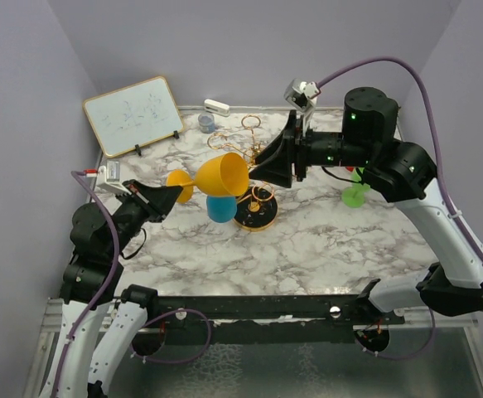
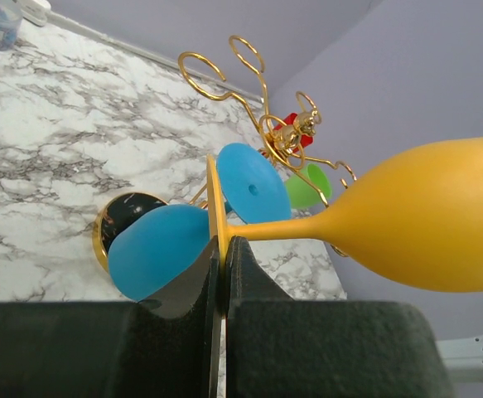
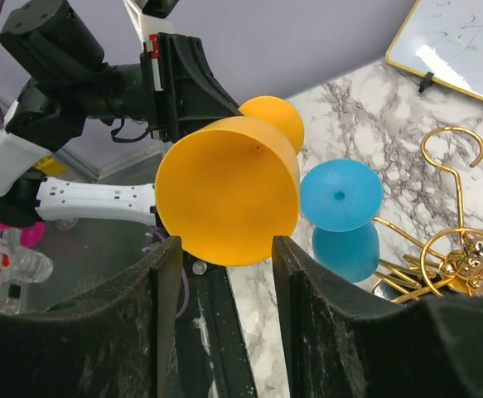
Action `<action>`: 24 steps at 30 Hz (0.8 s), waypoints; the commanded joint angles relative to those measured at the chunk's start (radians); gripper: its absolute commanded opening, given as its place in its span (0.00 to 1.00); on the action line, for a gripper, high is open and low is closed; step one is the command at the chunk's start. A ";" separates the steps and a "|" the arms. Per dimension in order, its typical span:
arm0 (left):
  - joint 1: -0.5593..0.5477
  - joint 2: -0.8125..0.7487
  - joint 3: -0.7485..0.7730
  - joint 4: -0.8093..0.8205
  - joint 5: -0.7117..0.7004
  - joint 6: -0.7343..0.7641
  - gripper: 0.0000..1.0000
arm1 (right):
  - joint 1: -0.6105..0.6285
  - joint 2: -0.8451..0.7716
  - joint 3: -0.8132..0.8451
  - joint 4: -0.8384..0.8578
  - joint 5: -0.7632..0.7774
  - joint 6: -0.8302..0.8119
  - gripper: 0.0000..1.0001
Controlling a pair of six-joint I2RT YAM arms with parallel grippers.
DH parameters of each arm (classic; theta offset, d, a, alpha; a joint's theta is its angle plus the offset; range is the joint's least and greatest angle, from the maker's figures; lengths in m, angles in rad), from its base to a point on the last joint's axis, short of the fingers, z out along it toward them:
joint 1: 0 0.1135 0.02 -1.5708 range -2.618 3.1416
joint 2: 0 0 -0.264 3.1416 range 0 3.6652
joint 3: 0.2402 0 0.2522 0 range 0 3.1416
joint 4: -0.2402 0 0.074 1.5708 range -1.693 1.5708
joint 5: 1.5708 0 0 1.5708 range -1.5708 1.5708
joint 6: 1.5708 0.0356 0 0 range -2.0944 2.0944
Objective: Take the wine glass off the wine glass rack
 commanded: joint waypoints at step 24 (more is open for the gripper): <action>0.004 0.037 0.062 0.084 0.058 -0.008 0.00 | 0.002 0.116 0.040 0.084 0.020 0.061 0.42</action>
